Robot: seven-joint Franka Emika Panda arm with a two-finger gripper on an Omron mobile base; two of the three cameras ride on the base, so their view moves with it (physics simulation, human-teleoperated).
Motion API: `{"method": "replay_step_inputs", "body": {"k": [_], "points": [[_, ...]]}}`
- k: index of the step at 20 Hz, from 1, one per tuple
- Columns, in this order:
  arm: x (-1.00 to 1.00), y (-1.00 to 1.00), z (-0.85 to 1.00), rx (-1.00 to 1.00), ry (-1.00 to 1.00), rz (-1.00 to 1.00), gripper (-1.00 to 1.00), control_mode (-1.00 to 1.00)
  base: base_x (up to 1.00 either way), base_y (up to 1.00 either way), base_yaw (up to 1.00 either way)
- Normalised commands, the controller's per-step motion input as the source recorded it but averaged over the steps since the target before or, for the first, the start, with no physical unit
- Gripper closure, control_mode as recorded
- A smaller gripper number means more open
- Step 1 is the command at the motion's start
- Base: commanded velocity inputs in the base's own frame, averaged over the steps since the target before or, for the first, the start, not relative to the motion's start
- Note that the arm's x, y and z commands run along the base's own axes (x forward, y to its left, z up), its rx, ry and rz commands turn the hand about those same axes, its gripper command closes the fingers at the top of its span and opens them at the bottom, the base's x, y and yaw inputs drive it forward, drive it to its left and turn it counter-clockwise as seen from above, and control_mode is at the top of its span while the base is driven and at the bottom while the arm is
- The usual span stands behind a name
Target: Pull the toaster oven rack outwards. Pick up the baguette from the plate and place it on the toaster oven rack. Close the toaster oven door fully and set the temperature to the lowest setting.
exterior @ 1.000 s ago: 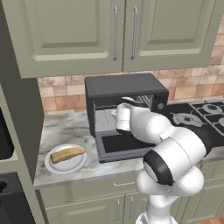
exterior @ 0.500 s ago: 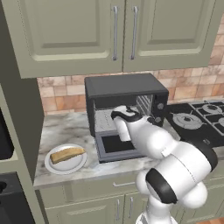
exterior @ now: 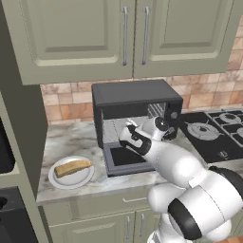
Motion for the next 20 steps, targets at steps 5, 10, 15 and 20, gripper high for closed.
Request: {"method": "replay_step_inputs", "body": {"k": [5,10,15,20], "points": [[-0.14,0.00,0.04,-0.03,0.31,0.00,1.00,-1.00,0.00,0.00,0.00],[-0.17,0.00,0.00,-0.03,0.28,0.00,1.00,-1.00,0.00,0.00,0.00],[-0.35,0.00,-0.11,0.00,0.17,0.00,1.00,-1.00,0.00,0.00,0.00],[-0.52,0.00,-0.27,0.00,0.08,0.00,1.00,-1.00,0.00,0.00,0.00]]}}
